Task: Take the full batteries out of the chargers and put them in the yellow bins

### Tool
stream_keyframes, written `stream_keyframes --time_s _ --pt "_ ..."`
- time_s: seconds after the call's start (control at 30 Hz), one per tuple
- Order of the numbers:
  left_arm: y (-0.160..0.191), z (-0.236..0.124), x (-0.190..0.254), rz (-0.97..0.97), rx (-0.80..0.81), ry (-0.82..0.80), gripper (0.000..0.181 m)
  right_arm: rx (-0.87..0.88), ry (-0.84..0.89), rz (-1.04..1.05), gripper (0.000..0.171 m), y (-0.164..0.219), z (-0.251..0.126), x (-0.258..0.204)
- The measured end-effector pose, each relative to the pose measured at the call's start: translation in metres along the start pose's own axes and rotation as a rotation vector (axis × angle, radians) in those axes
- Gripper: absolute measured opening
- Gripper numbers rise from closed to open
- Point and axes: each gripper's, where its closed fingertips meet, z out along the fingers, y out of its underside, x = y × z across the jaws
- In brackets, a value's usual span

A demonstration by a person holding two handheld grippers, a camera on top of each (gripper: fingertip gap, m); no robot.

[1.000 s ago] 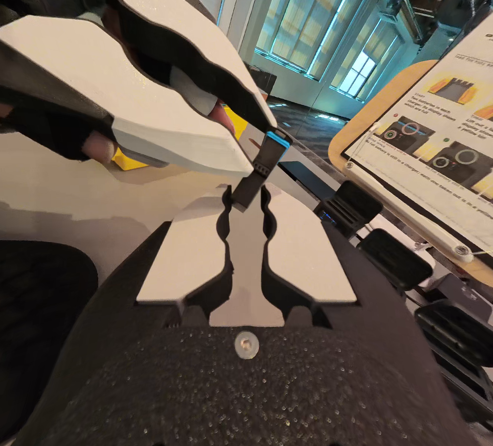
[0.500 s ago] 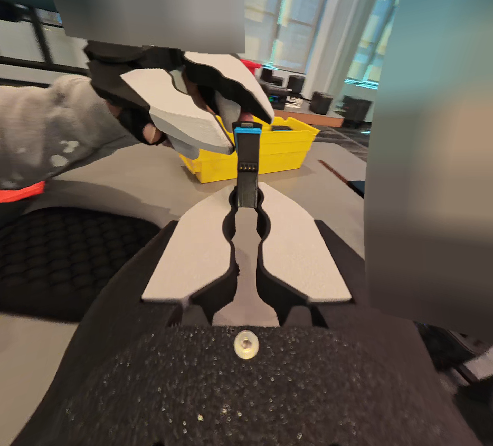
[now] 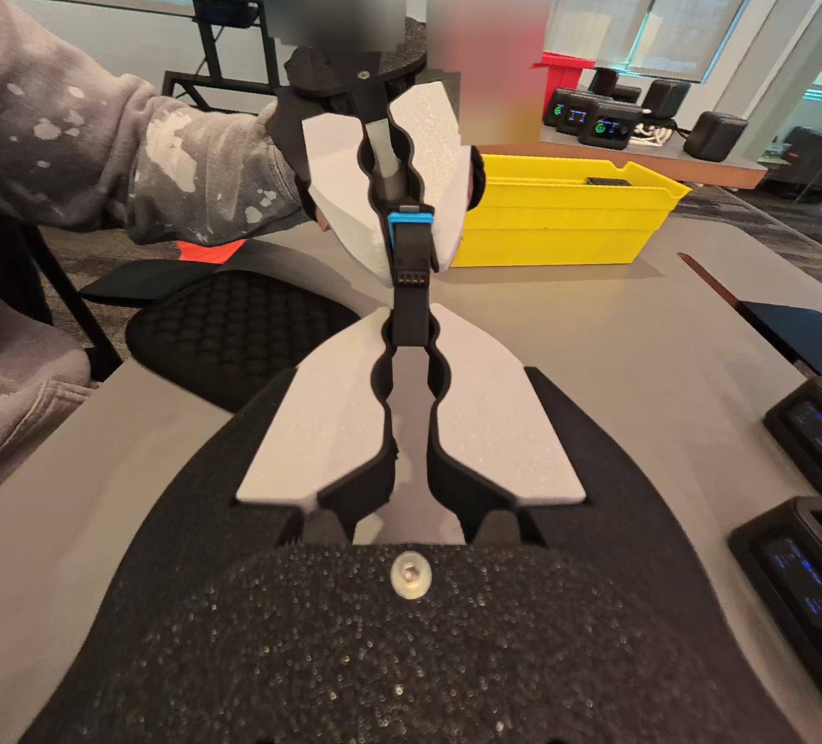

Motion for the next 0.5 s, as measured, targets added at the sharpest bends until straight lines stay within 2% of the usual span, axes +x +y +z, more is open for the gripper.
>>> stream_keyframes --time_s 0.1,0.2,0.37,0.5 --pt "0.004 0.004 -0.015 0.066 -0.058 -0.058 0.015 -0.026 0.098 0.015 0.012 0.003 -0.003 0.017" --pt "0.006 0.006 -0.045 0.119 -0.125 -0.150 0.015 -0.036 0.305 0.044 0.017 0.006 -0.023 0.051" --pt "0.016 0.008 -0.107 0.158 -0.247 -0.263 0.015 0.064 0.841 0.087 0.012 -0.001 -0.112 0.110" --pt "0.035 0.016 -0.153 0.184 -0.369 -0.292 0.015 0.053 1.142 0.073 0.007 0.007 -0.176 0.121"
